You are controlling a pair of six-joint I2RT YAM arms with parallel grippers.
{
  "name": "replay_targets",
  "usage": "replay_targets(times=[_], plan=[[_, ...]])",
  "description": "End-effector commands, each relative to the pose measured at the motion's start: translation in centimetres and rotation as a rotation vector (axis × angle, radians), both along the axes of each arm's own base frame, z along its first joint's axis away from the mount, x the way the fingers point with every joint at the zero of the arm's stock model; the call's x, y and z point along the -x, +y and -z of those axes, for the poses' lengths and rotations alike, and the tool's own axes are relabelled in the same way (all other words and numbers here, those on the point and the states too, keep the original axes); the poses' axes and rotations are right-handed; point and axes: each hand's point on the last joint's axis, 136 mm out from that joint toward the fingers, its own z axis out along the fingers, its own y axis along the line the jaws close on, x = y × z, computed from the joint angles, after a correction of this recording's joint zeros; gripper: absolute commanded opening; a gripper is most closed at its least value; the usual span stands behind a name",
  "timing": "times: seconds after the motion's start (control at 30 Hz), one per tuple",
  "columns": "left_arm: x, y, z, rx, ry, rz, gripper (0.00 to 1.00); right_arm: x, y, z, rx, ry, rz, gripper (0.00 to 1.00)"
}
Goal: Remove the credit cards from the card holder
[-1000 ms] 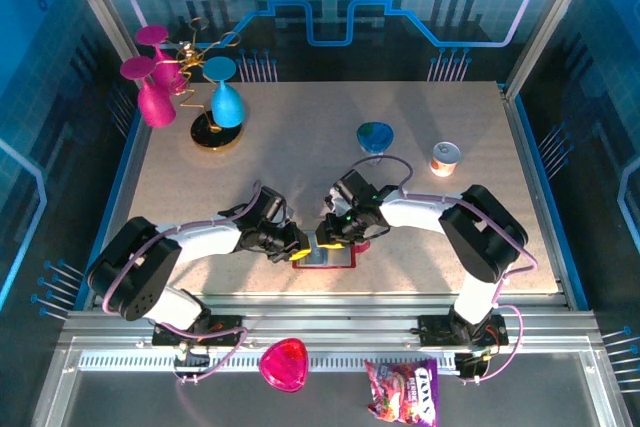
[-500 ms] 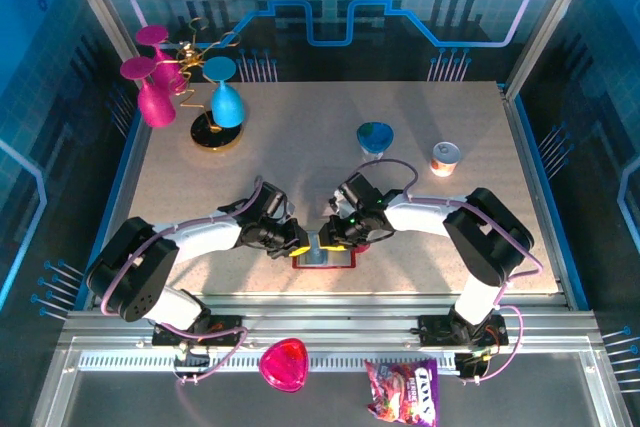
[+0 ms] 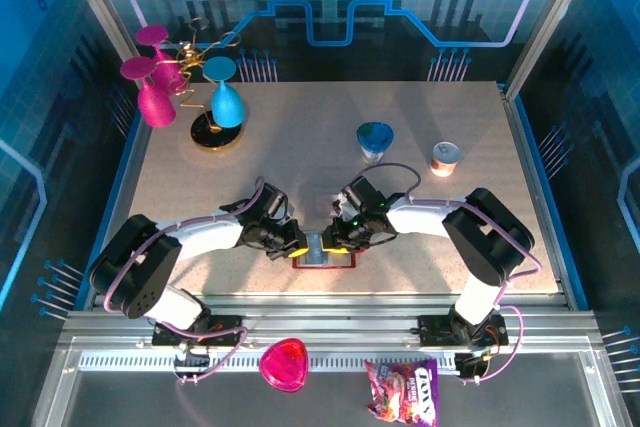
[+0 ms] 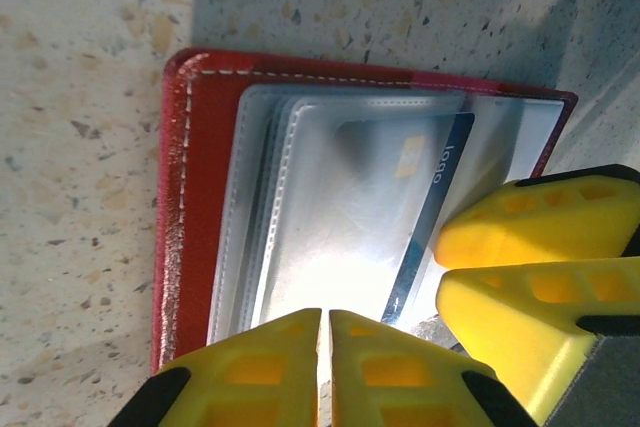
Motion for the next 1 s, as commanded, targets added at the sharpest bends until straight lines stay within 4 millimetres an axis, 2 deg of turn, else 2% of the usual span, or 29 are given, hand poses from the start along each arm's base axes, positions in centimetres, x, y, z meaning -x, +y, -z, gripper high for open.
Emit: replay_targets(times=[0.0, 0.23, 0.6, 0.97], plan=[[-0.2, 0.4, -0.1, -0.022, -0.006, 0.002, 0.09, 0.2, -0.2, 0.6, -0.008, 0.031, 0.007, 0.28], [-0.5, 0.6, -0.9, -0.031, -0.031, -0.002, 0.09, 0.3, -0.2, 0.7, -0.011, 0.034, 0.01, 0.28], [0.2, 0.7, 0.9, -0.038, 0.017, 0.006, 0.09, 0.0, -0.1, 0.1, -0.024, 0.022, 0.015, 0.28], [0.8, 0.9, 1.8, -0.042, 0.04, 0.005, 0.09, 0.1, 0.1, 0.8, -0.039, 0.04, 0.02, 0.27]])
